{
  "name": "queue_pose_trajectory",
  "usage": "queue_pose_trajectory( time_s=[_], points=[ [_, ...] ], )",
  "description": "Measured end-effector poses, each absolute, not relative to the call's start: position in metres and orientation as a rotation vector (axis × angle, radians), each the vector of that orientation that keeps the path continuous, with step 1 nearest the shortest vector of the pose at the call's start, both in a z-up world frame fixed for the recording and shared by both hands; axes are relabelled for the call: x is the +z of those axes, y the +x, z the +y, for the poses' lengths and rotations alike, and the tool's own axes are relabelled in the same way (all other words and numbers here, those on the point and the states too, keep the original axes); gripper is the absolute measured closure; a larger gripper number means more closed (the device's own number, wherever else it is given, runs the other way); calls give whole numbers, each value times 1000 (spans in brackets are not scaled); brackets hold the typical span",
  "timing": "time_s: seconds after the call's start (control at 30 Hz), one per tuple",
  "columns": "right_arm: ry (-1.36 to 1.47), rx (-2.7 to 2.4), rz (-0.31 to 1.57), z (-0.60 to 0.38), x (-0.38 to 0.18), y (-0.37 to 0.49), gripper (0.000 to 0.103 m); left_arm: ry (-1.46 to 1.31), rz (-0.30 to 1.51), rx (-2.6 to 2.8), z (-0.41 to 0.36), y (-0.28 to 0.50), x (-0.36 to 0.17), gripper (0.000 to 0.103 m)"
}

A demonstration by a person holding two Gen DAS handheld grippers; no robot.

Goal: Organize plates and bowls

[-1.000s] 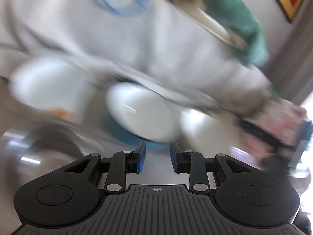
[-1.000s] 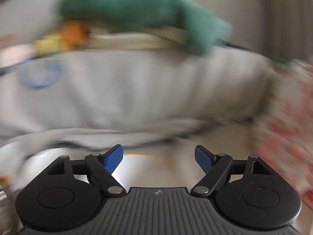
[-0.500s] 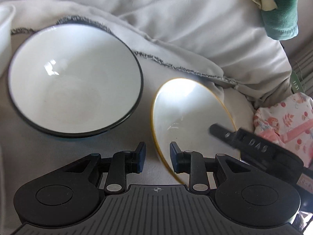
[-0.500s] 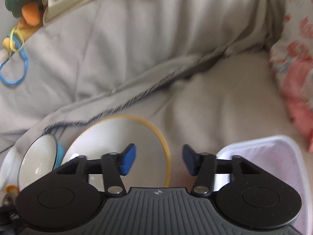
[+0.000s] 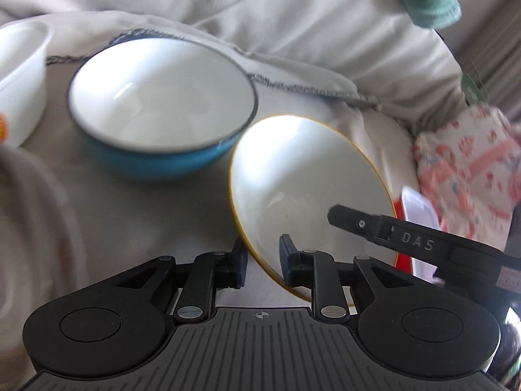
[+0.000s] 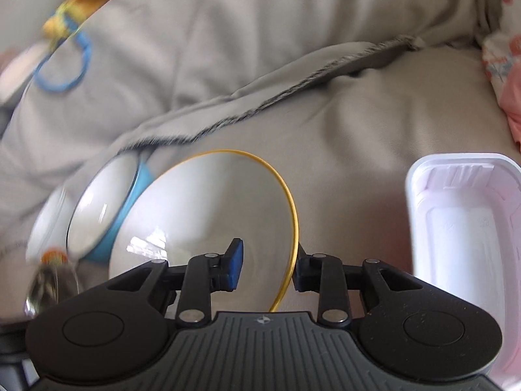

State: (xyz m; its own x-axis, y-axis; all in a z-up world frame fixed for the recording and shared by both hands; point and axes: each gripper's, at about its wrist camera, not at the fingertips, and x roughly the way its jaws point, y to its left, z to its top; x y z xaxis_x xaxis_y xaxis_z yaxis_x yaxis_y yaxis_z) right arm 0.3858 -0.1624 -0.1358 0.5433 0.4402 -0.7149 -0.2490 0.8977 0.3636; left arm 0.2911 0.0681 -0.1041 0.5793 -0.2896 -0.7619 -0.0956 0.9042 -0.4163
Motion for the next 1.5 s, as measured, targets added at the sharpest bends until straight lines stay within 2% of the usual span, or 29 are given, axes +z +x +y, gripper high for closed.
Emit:
queue_pose_trajectory(
  time_s=[0.33,0.7,1.27,1.43,1.5],
  points=[
    [139,596,900,-135,-139,300,72,-444,955,-159,102,222,-107,77],
    [318,626,946,-141,-149,317,72,-438,905,-126,104,221,-105,80],
    [209,618,953,-144,-148,273,72,-419,951,-145,98,198,-103,81],
    [55,514,804,-138,-106,275,69,-431,844,-124,123,211,-62,80],
    [38,494,710,-136,-73,291,60,-457,773,-85,141,231,-35,80]
  ],
)
